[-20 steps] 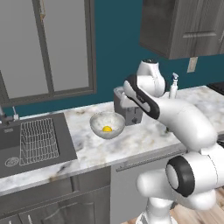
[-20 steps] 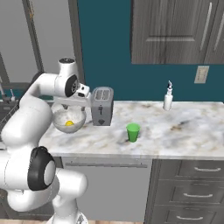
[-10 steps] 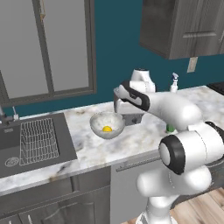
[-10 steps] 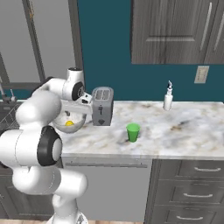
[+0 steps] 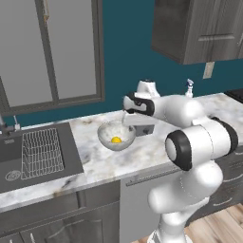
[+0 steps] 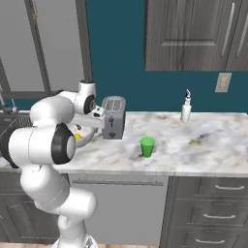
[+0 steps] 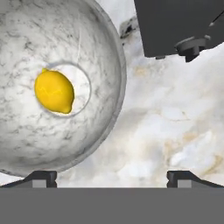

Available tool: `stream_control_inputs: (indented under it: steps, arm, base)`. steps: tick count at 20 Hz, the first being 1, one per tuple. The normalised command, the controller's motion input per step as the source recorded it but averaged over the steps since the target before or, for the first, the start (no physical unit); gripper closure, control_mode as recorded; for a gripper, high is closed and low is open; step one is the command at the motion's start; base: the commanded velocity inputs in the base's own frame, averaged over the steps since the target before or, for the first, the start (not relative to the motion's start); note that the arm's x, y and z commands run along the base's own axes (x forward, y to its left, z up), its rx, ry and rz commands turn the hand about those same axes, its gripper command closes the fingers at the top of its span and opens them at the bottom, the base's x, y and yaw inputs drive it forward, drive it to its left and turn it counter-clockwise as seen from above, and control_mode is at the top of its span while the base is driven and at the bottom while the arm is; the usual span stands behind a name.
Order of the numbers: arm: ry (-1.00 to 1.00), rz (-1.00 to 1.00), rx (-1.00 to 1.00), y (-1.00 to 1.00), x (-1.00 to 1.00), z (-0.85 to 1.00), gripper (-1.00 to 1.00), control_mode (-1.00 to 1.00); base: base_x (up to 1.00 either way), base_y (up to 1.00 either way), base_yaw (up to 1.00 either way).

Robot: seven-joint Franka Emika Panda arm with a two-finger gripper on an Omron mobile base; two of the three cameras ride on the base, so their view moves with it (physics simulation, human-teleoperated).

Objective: Move the cup from next to the sink to the open cabinet. Then, move the bowl with the lemon to the fridge to clear the area for faucet cleaning.

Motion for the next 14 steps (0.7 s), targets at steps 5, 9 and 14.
stream_control_inputs:
  steps: [5, 9, 14]
  arm:
    - [0.0, 0.0, 0.0, 0.12, 0.52, -0.47, -1.0, -1.0]
    - [0.01, 0.0, 0.0, 0.11, 0.48, -0.46, -1.0, -1.0]
    - [0.03, 0.0, 0.01, 0.04, 0.28, -0.45, -1.0, -1.0]
  base:
    - [0.0, 0.0, 0.0]
    - [0.0, 0.0, 0.0]
    - [0.0, 0.0, 0.0]
